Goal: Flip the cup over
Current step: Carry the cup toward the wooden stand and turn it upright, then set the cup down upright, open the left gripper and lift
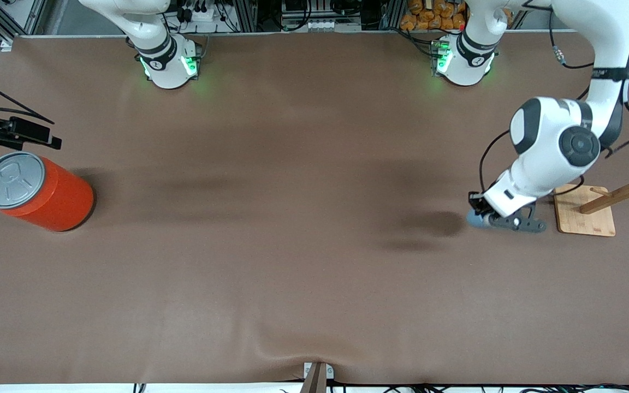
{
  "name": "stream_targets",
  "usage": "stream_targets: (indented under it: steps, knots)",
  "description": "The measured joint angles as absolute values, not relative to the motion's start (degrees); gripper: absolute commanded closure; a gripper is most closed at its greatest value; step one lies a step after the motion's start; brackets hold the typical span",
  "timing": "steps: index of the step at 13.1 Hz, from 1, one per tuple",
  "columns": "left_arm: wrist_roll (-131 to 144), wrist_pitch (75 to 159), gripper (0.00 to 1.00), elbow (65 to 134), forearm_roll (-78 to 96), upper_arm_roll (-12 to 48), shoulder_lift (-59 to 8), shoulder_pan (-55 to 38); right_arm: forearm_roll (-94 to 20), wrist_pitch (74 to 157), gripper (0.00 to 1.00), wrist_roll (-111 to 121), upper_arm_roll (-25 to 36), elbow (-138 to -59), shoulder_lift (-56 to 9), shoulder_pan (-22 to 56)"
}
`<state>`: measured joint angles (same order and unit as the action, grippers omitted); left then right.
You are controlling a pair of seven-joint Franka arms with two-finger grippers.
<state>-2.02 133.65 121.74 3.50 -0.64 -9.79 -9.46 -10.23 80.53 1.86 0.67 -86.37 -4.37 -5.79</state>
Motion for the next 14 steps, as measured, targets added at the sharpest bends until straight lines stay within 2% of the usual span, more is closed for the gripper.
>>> stream_targets:
  steps: [4,6,7,8,9,14]
  knots:
    - [0.7,145.0,1.00,131.6,3.4,0.5,-7.9,-10.1,-10.2,80.5,0.00,1.9,0.7,-85.6,-4.6,-6.0]
    - [2.3,146.2,1.00,133.1,3.4,1.3,-8.2,-10.8,-10.2,80.5,0.00,1.9,0.7,-85.5,-4.6,-6.2]
    - [2.4,146.3,0.80,133.2,3.4,1.4,-8.3,-10.9,-10.2,80.5,0.00,1.9,0.7,-85.2,-4.6,-6.4]
    - [2.4,146.3,0.28,133.3,3.4,1.3,-8.5,-10.9,-10.2,80.5,0.00,1.8,0.8,-84.5,-4.7,-6.8]
    - [2.4,146.3,0.00,133.2,3.4,1.3,-8.7,-10.9,-10.2,80.5,0.00,1.9,0.8,-83.8,-4.7,-7.5]
    - [2.4,146.4,0.00,132.5,3.4,1.2,-9.3,-10.6,-10.3,77.6,0.00,1.9,0.8,-82.8,-4.7,-8.7]
